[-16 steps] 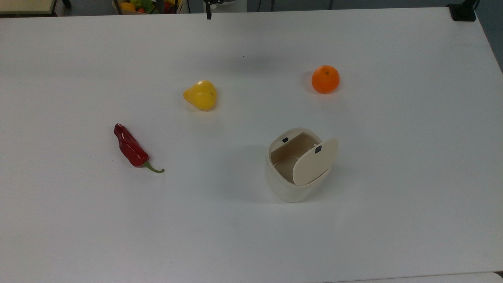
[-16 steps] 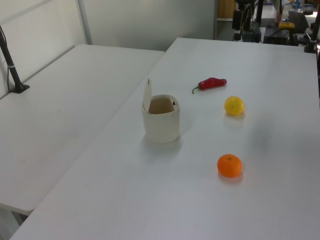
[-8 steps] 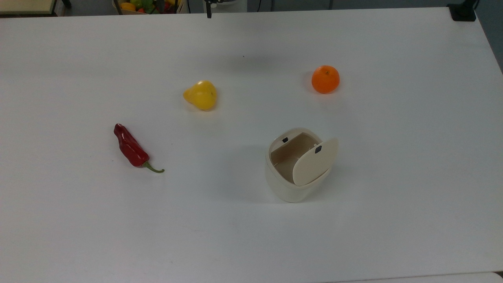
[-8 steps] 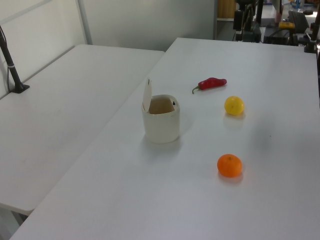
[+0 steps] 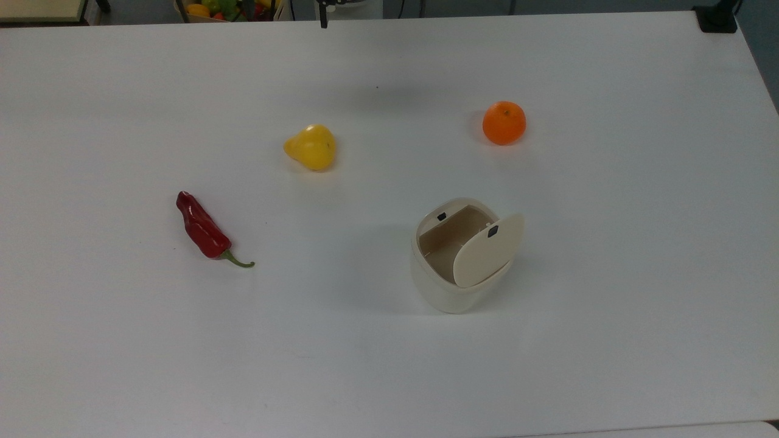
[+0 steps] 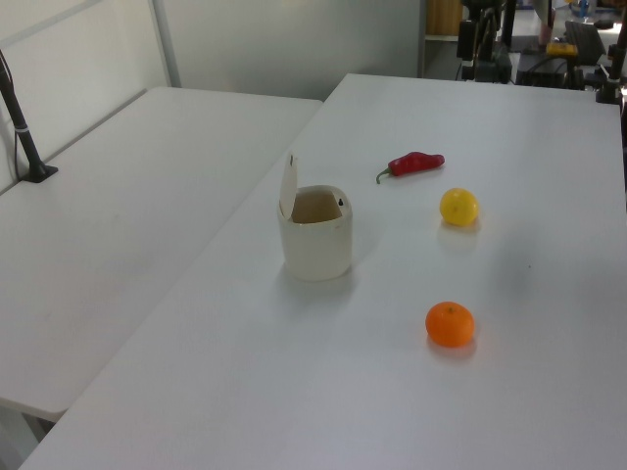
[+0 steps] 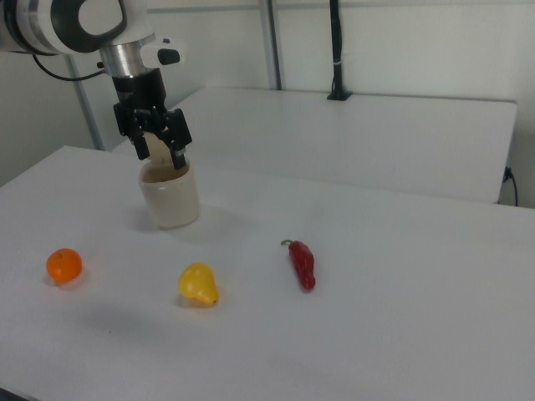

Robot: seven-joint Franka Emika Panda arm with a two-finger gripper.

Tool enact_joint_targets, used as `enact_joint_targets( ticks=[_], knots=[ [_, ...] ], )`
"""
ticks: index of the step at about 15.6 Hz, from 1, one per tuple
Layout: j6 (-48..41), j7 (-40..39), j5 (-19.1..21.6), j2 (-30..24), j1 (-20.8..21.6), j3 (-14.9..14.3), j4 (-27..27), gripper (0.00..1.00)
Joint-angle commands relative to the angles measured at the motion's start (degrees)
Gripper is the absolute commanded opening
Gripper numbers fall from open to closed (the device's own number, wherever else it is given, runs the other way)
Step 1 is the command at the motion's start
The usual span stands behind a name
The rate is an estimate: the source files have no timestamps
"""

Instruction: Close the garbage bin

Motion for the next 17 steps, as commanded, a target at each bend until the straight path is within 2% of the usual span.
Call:
enact_joint_targets(
  ticks=[1,4,5,6,10,11,17],
  knots=[
    [-1.03,0.39,-0.43,-1.05,0.06,-0.17,-0.76,1.00],
    [-1.03,0.39,-0.61,-0.88,0.06,-0.17,-0.67,0.95],
    [-0.95,0.39,-1.04,-0.79,0.06,-0.17,-0.67,0.88],
    [-1.03,0.30,-1.48,-0.79,0.06,-0.17,-0.67,0.77],
    [-0.86,0.04,-1.49,-0.79,0.06,-0.17,-0.67,0.09],
    [-0.77,0.04,-1.49,-0.79,0.06,-0.17,-0.67,0.00],
    [-0.68,-0.05,-1.49,-0.70,-0.03,-0.17,-0.76,0.00]
  ],
)
